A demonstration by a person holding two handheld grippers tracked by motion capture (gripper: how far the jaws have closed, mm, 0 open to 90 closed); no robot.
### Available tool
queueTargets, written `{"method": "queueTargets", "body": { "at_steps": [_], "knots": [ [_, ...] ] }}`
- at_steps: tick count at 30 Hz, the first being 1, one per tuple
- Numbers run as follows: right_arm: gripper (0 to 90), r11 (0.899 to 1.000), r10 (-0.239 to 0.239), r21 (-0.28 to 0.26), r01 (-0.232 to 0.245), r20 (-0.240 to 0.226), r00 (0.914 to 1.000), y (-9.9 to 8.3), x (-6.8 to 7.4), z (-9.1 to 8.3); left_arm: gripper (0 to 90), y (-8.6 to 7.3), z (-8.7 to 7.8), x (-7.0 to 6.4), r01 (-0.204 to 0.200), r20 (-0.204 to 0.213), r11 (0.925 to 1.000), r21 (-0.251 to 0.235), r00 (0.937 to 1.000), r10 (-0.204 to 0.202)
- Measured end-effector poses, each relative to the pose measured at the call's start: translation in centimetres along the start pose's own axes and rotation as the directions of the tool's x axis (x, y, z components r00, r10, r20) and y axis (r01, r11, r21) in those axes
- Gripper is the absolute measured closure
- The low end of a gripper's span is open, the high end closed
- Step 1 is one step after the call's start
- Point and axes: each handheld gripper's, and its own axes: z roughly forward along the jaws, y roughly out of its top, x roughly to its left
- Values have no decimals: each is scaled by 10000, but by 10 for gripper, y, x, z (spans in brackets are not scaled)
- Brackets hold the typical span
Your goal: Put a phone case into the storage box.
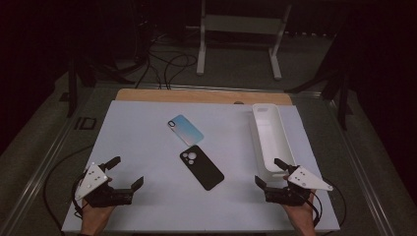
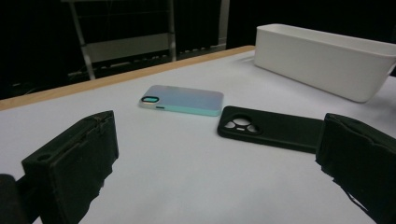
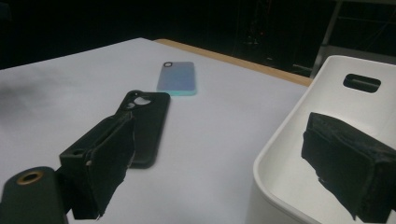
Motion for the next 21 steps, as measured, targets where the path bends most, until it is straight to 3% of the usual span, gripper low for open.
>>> {"method": "queueTargets", "body": {
  "at_steps": [11,16,21],
  "knots": [
    [88,9997,109,229,-113,163,9998,0,0,3,0,-3,1,0,7,-180,10000,70,9998,-6],
    [88,9984,115,554,-131,288,9995,1,1,6,0,-4,5,-4,-208,-259,9994,270,9994,215],
    [88,9969,72,785,-92,249,9997,6,2,8,0,-4,4,-3,-170,-364,9996,231,9992,178]
  ]
}}
